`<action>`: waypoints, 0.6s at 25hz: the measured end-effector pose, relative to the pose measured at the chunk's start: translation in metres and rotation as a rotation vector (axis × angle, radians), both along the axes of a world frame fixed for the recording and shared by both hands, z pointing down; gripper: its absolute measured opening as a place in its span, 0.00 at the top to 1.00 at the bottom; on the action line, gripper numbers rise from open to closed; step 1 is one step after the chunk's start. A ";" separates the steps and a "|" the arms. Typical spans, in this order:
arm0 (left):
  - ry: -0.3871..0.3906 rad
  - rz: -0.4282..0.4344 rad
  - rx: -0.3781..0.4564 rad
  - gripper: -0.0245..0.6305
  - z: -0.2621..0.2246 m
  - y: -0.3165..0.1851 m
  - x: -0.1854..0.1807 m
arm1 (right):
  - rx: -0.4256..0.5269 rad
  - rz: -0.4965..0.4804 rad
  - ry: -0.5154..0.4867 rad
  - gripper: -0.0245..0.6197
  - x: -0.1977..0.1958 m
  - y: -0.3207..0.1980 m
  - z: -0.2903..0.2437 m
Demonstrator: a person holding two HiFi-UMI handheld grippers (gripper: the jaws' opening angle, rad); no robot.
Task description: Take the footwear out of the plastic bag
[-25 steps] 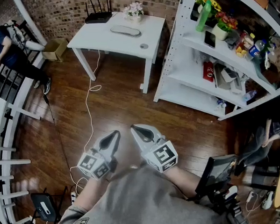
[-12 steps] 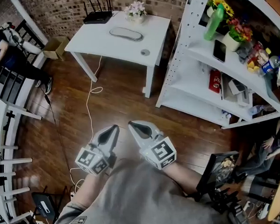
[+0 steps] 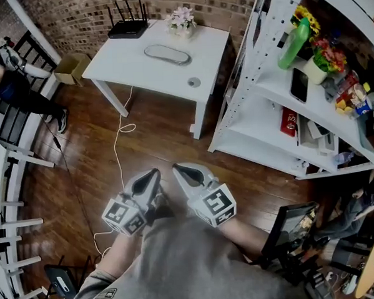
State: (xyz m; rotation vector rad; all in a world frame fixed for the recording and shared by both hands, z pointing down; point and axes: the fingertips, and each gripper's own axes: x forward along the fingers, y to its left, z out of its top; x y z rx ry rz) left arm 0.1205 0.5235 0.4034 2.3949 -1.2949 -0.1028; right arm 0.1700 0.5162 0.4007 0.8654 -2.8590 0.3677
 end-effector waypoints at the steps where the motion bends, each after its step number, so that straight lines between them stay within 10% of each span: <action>1: 0.003 0.003 -0.003 0.96 0.001 -0.009 -0.002 | -0.002 0.005 0.002 0.95 -0.002 -0.009 0.001; 15: 0.037 0.135 0.037 0.96 -0.006 -0.155 -0.097 | 0.014 0.169 0.052 0.94 -0.082 -0.145 -0.001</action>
